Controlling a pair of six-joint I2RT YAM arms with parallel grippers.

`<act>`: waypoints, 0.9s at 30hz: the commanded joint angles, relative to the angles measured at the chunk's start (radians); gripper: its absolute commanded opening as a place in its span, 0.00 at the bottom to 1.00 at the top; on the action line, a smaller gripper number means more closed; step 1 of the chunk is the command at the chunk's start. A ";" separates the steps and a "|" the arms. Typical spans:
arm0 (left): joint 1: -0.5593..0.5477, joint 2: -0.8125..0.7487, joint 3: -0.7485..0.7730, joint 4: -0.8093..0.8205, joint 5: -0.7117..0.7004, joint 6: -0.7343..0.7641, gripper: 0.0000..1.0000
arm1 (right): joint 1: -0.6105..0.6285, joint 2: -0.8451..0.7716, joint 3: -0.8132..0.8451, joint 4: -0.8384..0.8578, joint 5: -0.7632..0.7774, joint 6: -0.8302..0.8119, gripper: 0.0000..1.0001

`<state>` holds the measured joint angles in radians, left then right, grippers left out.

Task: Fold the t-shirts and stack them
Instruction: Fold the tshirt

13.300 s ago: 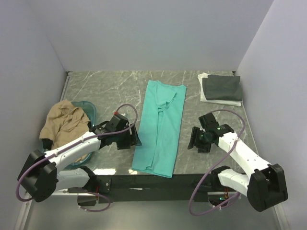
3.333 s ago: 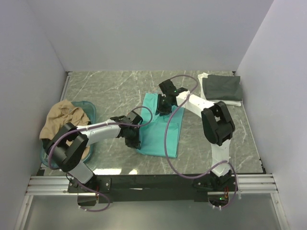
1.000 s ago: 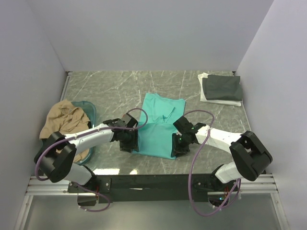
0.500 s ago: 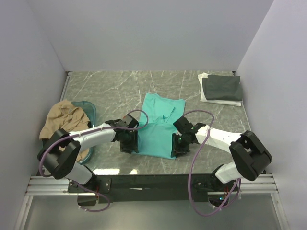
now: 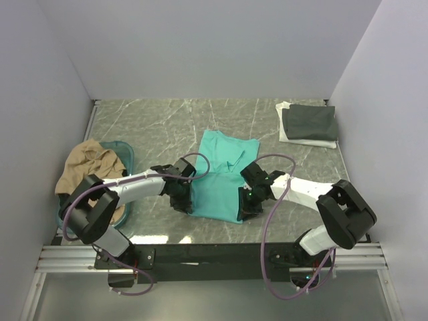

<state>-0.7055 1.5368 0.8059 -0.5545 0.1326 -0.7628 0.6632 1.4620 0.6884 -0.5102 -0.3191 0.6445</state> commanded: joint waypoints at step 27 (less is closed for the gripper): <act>-0.003 -0.242 0.159 -0.263 -0.073 0.003 0.01 | 0.007 -0.187 0.226 -0.415 0.066 -0.086 0.00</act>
<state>-0.7074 1.3293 0.9295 -0.7242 0.0738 -0.7509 0.6651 1.3193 0.8860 -0.8085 -0.2695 0.5575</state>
